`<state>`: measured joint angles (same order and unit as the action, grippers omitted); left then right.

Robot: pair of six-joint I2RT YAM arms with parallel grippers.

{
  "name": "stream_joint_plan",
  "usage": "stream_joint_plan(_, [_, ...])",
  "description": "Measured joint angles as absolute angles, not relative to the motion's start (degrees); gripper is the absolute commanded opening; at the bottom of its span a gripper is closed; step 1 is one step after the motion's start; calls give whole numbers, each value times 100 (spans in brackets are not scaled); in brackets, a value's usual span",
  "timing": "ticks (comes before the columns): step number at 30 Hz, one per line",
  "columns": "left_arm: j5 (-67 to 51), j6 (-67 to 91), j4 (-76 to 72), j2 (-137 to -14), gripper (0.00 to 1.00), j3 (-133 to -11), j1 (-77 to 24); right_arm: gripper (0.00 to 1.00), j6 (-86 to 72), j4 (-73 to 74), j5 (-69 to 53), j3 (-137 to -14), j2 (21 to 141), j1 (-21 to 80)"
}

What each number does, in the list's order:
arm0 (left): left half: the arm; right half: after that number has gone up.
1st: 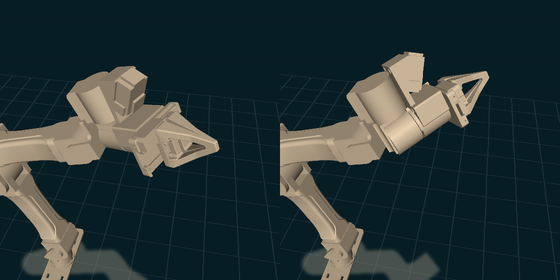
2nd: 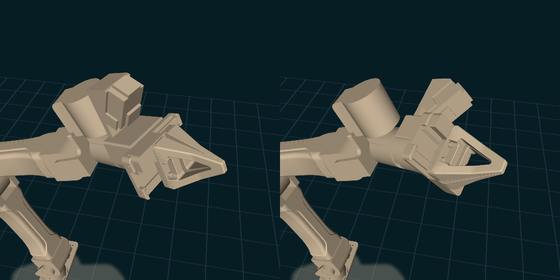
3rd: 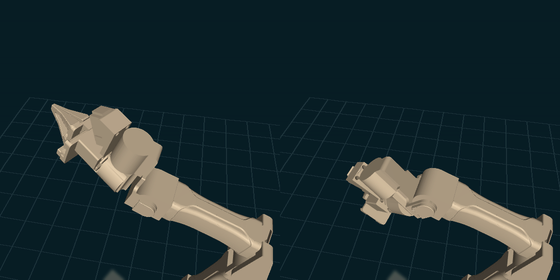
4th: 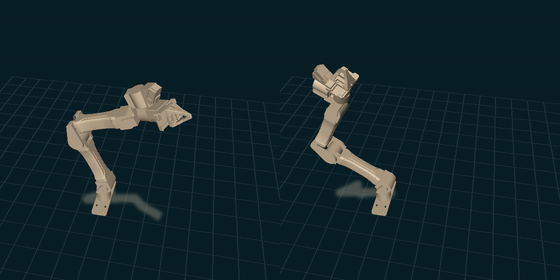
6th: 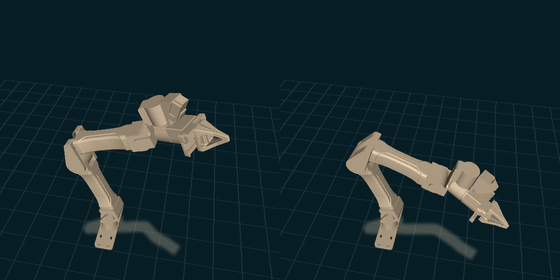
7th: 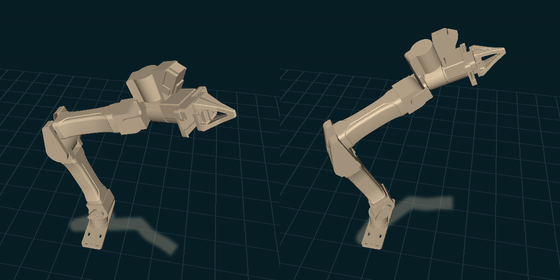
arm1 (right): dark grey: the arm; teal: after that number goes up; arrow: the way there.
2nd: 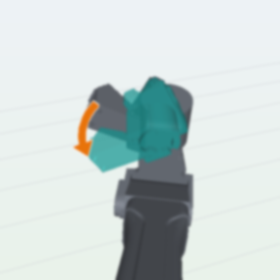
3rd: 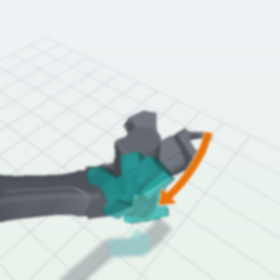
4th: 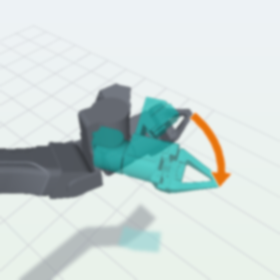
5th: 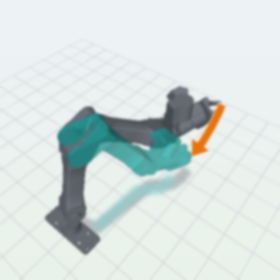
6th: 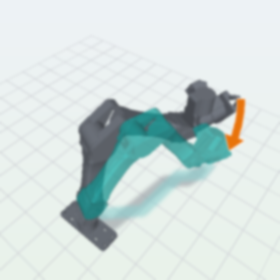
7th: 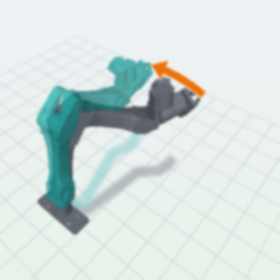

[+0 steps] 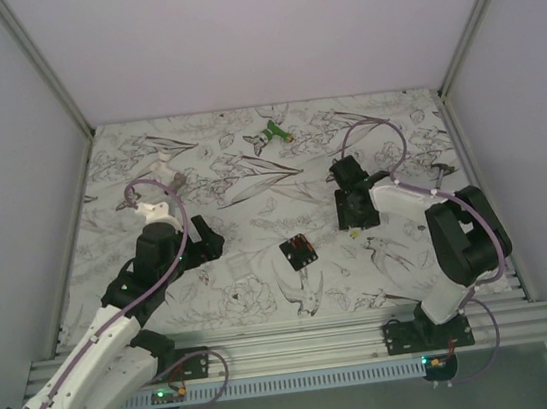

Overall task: Snap on the fuse box
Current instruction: Pick up the fuse from the center of the board.

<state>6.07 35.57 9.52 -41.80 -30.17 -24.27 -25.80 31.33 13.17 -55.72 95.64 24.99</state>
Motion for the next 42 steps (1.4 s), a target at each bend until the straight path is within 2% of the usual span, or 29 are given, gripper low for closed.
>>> stream_joint_plan(24, [607,3557,952,-4182,100,-3017,-2427,57,-2738,3474,1398,-5260,9303,2536])
stream_joint_plan(42, [607,3559,952,-4182,100,-3017,-2427,46,-3472,3194,1337,-5537,9577,2565])
